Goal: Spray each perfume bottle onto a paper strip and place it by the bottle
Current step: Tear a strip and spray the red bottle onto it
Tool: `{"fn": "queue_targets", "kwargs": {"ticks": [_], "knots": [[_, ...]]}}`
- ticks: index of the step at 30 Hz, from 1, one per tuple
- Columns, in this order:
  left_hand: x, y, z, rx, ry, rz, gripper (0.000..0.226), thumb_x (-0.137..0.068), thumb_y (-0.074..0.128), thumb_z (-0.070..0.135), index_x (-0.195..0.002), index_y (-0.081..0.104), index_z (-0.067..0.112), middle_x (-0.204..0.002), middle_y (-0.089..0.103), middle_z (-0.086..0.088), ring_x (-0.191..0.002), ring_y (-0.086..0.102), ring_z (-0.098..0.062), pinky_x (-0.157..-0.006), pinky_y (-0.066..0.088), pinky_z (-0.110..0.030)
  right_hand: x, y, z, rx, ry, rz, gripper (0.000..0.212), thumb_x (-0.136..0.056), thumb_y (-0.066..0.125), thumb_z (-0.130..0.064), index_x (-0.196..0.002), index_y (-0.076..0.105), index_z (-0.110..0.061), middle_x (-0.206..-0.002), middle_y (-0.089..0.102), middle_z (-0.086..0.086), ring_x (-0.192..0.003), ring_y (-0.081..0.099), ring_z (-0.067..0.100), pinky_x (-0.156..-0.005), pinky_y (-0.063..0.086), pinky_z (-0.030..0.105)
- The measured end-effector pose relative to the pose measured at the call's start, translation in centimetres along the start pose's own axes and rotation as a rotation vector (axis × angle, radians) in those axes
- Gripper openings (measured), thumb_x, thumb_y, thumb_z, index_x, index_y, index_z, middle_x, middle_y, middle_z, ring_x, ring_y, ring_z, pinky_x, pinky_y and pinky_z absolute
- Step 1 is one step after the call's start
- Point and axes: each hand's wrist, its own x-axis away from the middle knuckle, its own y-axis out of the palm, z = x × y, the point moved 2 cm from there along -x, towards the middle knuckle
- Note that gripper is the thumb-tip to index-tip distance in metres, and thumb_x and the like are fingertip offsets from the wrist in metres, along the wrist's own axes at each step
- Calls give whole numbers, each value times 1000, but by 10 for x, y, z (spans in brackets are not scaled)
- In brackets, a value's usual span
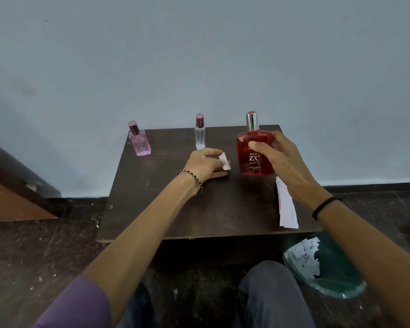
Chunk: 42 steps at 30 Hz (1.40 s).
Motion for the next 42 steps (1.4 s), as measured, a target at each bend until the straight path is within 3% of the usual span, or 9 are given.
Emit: {"fn": "queue_targets", "kwargs": {"ticks": [3,5,8,11,14,20,25,31,42], "knots": [[-12,2,1,-52,7,22,35,-84,66,-15,-116,59,-4,-123,60,-27,-105,69,-35,-75,64,-35,-21,1,-4,-3,-32,2,39,-94,68,-37,-127,57,-20,-123,66,-4,-113,64,17,-79,53,25],[-17,4,2,-63,4,40,27,-83,69,-14,-105,60,-2,-122,62,-29,-104,69,-37,-77,63,-37,-34,1,-6,12,-51,11,39,-94,68,-38,-127,55,-21,-128,63,-1,-115,62,18,-81,53,26],[-24,8,2,-62,0,88,19,-81,75,-10,-90,63,1,-111,68,-26,-87,74,-31,-80,63,-39,-49,1,-9,20,-83,2,37,-95,67,-35,-126,55,-20,-124,64,-2,-106,63,10,-75,50,19],[-33,13,2,-97,12,168,12,-79,78,-5,-85,69,0,-98,73,-22,-68,74,-23,-67,64,-29,-61,1,-12,37,-116,-53,37,-95,68,-35,-126,54,-19,-117,67,-9,-101,63,1,-71,50,11],[-37,19,5,-116,29,238,7,-81,78,-3,-85,72,-2,-97,74,-21,-70,74,-23,-62,63,-25,-71,2,-11,105,-158,-105,41,-94,70,-36,-127,54,-19,-120,68,-8,-109,65,4,-85,51,19],[-39,27,9,-72,19,315,6,-82,75,-5,-79,72,-1,-94,74,-20,-76,74,-27,-71,64,-30,-86,8,-5,188,-201,-192,43,-91,72,-37,-128,55,-21,-115,67,-15,-105,64,-6,-87,49,16],[-39,27,12,-45,-9,317,8,-78,77,-9,-77,71,-3,-93,73,-19,-80,74,-29,-76,64,-38,-95,9,-2,216,-214,-274,38,-92,72,-33,-126,57,-23,-121,69,-8,-115,64,6,-98,50,26],[-40,28,12,-93,12,360,25,-80,78,-3,-65,63,10,-76,68,-6,-72,74,-24,-77,64,-37,-103,10,-2,258,-208,-342,37,-93,71,-26,-125,56,-15,-122,69,-3,-116,65,10,-98,51,25],[-36,33,9,-82,47,408,23,-87,74,7,-67,63,11,-85,77,-17,-74,77,-26,-75,64,-38,-105,12,-1,266,-186,-367,46,-91,74,-27,-131,54,-14,-124,68,-1,-117,65,11,-98,52,24]]}}
